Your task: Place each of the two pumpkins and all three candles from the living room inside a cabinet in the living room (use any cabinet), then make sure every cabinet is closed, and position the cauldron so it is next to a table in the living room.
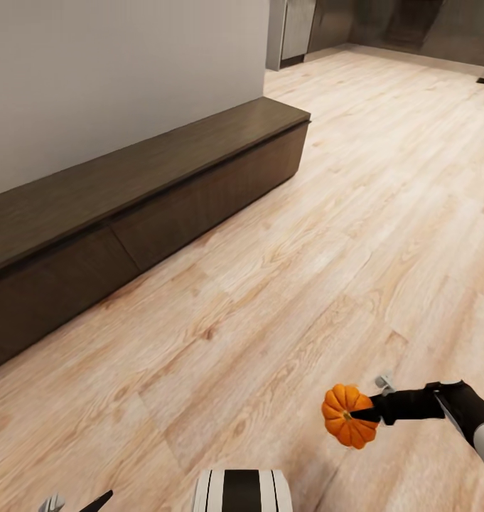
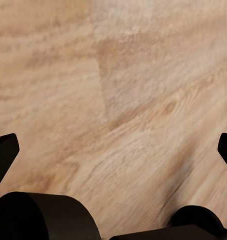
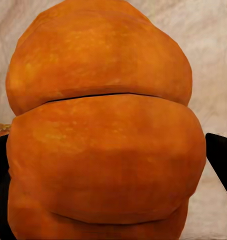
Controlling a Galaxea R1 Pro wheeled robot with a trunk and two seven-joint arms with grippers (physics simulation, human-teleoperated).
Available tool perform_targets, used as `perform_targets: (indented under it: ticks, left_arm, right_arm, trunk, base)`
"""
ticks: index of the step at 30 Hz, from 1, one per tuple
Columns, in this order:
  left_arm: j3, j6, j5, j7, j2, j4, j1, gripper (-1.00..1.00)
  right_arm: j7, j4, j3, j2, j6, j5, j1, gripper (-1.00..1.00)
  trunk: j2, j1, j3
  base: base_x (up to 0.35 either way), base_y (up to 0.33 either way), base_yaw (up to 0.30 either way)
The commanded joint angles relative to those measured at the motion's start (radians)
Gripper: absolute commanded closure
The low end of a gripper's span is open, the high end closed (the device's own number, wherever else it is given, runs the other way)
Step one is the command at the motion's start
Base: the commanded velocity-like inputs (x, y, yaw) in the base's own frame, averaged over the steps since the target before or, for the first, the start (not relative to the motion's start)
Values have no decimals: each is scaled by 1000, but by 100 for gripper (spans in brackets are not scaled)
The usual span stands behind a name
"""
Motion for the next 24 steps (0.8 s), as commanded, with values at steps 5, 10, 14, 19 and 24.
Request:
perform_targets:
  ticks: [5, 10, 14, 19, 24]
  left_arm:
    - [2, 6, -1, -25, 8, 1, 0, -100]
    - [2, 7, 0, -62, 13, 1, 0, -100]
    - [2, 9, 1, -72, 13, 1, 0, -100]
    - [2, 9, 1, -76, 12, 0, 0, -100]
    - [2, 10, 2, -76, 11, 0, 0, -100]
  right_arm:
    - [155, -112, -15, -85, 96, -4, 0, 100]
    - [188, -195, -16, -166, 149, -78, 0, 100]
    - [194, -210, -14, -225, 168, -128, 1, 100]
    - [196, -213, -14, -291, 179, -146, 1, 100]
    - [197, -215, -8, -353, 183, -194, 1, 100]
  trunk:
    - [1, -2, 19]
    - [2, -5, 38]
    - [3, -6, 54]
    - [4, -9, 73]
    - [5, -11, 92]
  base:
    - [0, 0, 0]
    - [0, 0, 0]
    - [0, 0, 0]
    - [0, 0, 0]
    - [0, 0, 0]
